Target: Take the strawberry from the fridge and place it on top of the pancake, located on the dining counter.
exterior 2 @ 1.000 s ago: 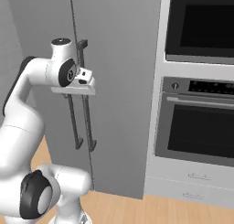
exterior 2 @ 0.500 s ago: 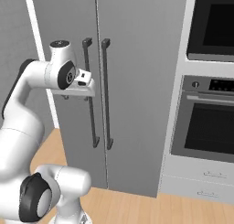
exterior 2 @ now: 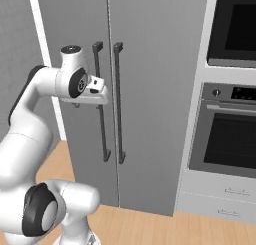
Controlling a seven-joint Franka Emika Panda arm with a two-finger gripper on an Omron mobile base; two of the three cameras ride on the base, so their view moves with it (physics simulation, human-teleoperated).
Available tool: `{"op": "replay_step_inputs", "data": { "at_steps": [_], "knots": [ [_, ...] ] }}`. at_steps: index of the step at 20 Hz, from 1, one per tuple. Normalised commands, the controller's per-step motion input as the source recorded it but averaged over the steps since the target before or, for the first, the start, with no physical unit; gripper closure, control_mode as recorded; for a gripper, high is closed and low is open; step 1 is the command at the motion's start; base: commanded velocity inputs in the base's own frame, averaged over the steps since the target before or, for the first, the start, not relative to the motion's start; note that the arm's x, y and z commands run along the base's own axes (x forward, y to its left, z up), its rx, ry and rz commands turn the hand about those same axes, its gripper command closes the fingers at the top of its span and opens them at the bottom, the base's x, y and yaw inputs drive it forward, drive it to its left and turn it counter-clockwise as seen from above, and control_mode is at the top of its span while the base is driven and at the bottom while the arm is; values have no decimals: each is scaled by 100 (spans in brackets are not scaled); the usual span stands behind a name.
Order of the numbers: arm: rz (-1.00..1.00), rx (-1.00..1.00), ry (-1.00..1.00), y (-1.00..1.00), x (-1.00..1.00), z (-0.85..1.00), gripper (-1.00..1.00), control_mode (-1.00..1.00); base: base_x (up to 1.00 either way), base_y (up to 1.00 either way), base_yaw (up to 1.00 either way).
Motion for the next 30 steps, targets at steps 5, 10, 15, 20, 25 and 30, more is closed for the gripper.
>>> {"op": "replay_step_inputs", "data": {
  "at_steps": [5, 10, 15, 20, 25, 30],
  "knots": [
    [0, 6, -35, -10, 70, -2, -100, -100, 0, 0, 0],
    [-2, 2, -16, -1, 63, 0, -100, -100, 0, 0, 0],
    [-7, 0, 0, -31, 33, 0, -100, -100, 0, 0, 0],
    [-1, 0, -1, 2, 43, -8, -100, -100, 0, 0, 0],
    [0, 0, -5, -2, 41, -5, -100, -100, 0, 0, 0],
    [0, 0, -8, -16, 35, -2, -100, -100, 0, 0, 0]
  ]
}}
